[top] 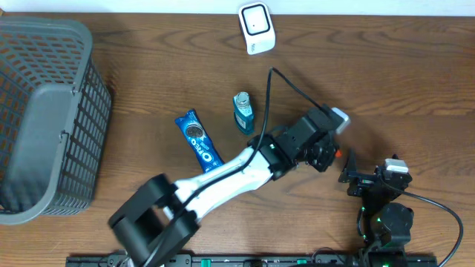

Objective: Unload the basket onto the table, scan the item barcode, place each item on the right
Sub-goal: 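Lift the Nescafe stick out and carry it toward the scanner, then drop the Nescafe stick on the table and withdraw the left arm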

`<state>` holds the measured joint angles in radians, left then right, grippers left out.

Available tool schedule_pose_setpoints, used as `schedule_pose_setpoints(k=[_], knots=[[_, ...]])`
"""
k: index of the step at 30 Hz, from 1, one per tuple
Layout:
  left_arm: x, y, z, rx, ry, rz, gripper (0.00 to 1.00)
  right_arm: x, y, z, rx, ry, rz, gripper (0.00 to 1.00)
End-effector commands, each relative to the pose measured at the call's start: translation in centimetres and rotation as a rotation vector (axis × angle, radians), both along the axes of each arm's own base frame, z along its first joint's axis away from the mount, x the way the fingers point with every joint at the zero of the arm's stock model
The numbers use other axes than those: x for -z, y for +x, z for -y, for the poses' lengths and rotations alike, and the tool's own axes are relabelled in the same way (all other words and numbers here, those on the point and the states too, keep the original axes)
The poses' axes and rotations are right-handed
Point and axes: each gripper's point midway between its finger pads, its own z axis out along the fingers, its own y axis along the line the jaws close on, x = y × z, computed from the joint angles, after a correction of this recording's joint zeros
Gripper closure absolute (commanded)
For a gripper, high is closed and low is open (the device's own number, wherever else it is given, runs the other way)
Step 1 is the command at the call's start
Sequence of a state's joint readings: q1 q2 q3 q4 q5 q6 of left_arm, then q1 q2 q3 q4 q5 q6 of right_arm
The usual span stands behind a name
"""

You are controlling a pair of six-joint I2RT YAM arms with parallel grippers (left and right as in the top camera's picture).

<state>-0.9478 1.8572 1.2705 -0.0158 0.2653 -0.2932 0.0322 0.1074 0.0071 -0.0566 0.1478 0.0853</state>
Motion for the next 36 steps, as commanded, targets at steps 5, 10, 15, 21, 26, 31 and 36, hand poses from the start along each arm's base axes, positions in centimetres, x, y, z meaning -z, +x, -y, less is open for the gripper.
schedule_pose_setpoints(k=[5, 10, 15, 21, 26, 31, 36], knots=[[1.3, 3.2, -0.7, -0.174, -0.012, -0.032, 0.55, 0.1, 0.0, -0.2, -0.007, -0.013, -0.004, 0.01], [0.5, 3.1, -0.7, -0.206, -0.046, -0.066, 0.08, 0.1, 0.0, -0.2, -0.007, -0.013, -0.004, 0.01], [0.4, 2.9, -1.1, -0.21, -0.03, -0.07, 0.18, 0.1, 0.0, -0.2, -0.007, -0.013, -0.004, 0.01], [1.7, 3.5, -2.9, -0.277, 0.056, -0.061, 0.36, 0.1, 0.0, -0.2, -0.007, -0.013, -0.004, 0.01], [-0.3, 4.6, -5.2, -0.318, 0.096, -0.001, 0.08, 0.1, 0.0, -0.2, -0.007, -0.013, -0.004, 0.01], [-5.8, 5.8, -7.5, -0.347, 0.042, 0.087, 0.0, 0.1, 0.0, -0.2, -0.007, -0.013, -0.004, 0.01], [-13.7, 6.3, -9.7, -0.36, -0.068, 0.215, 0.02, 0.1, 0.0, -0.2, -0.007, -0.013, -0.004, 0.01]])
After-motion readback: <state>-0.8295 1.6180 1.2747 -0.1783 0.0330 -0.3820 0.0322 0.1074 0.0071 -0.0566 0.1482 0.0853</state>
